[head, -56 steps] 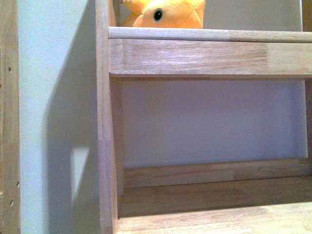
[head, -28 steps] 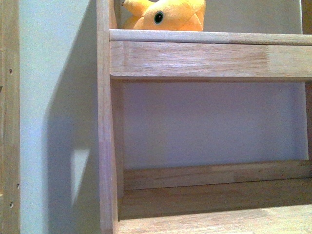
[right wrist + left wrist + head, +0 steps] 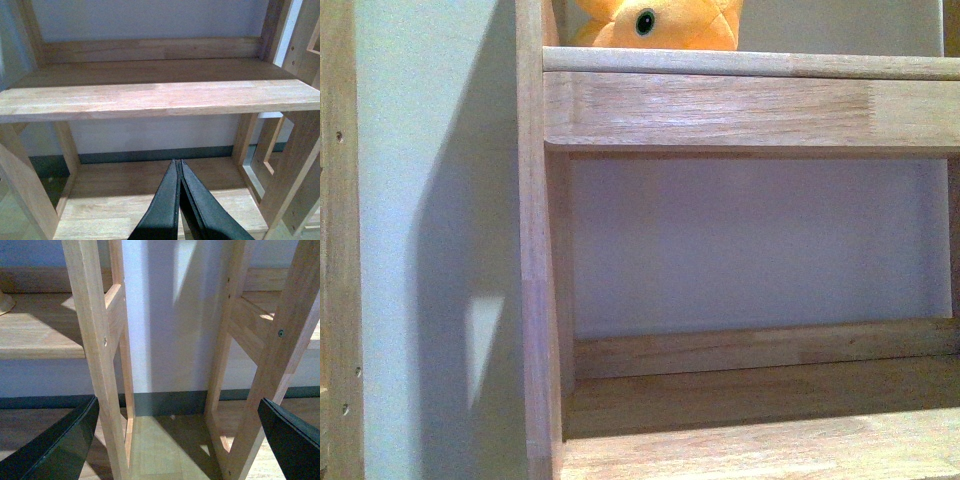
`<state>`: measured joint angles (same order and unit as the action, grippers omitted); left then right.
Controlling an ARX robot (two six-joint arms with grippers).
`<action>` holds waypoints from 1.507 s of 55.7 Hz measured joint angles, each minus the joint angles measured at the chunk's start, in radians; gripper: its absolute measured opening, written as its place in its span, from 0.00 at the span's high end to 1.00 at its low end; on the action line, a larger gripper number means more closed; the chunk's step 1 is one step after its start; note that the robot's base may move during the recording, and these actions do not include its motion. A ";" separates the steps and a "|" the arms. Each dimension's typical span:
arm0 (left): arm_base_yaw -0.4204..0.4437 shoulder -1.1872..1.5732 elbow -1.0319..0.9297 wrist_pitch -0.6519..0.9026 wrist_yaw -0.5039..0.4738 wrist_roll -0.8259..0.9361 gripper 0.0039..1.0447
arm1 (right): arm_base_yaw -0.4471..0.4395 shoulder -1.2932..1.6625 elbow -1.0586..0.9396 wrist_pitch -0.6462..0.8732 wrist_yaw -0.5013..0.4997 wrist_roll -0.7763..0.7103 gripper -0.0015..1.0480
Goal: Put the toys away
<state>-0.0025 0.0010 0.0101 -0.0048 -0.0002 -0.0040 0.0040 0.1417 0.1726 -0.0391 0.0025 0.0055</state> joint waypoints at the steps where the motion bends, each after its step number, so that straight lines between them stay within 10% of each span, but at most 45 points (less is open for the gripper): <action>1: 0.000 0.000 0.000 0.000 0.000 0.000 0.06 | 0.000 -0.003 -0.006 0.002 0.000 0.000 0.96; 73: 0.000 0.000 0.000 0.000 0.000 0.000 0.06 | -0.002 -0.134 -0.158 0.035 -0.001 -0.002 0.97; 84: 0.000 0.000 0.000 0.000 0.000 0.000 0.06 | -0.002 -0.134 -0.158 0.035 -0.001 -0.003 0.62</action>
<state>-0.0025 0.0006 0.0101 -0.0048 -0.0002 -0.0040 0.0025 0.0082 0.0143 -0.0036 0.0013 0.0029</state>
